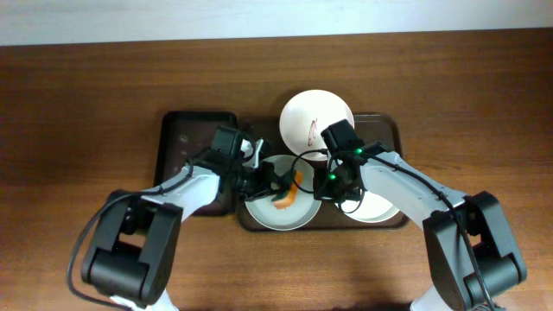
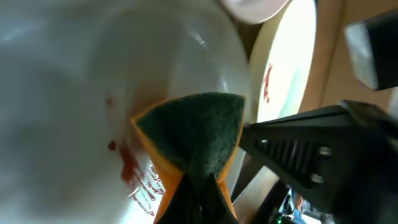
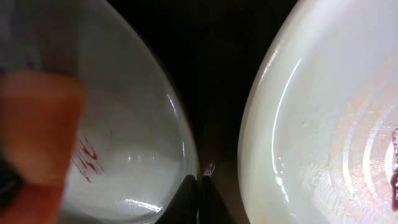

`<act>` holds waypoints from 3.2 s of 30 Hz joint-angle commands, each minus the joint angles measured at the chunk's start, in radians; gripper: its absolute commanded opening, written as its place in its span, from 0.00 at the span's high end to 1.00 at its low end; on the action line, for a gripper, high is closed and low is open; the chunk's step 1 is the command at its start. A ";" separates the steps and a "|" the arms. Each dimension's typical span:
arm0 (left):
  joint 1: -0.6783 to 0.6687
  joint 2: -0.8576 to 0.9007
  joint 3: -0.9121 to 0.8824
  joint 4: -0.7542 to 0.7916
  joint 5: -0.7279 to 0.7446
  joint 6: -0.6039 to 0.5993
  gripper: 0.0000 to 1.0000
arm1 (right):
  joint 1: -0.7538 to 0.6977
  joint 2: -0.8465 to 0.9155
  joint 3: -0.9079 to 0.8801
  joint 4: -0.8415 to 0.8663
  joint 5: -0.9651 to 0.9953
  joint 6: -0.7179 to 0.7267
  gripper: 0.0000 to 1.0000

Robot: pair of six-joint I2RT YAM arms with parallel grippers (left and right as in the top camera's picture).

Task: Clean dirty plates on tray and stack at the side

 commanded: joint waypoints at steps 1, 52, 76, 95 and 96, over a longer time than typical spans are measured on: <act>-0.039 0.033 0.008 -0.008 0.005 0.063 1.00 | 0.009 0.009 -0.006 0.003 0.016 -0.003 0.96; 0.177 -0.060 0.008 -0.132 -0.784 0.473 0.42 | 0.076 0.009 -0.006 0.003 0.075 -0.006 0.76; 0.221 -0.047 0.076 -0.289 -0.874 0.474 1.00 | 0.076 0.009 -0.006 0.006 0.075 -0.006 0.61; 0.219 -0.119 0.157 -0.313 -0.801 0.476 0.31 | 0.076 0.009 -0.006 0.054 0.075 -0.006 0.60; 0.219 -0.119 0.157 -0.330 -0.802 0.476 0.30 | 0.076 0.009 -0.006 0.052 0.076 -0.006 0.60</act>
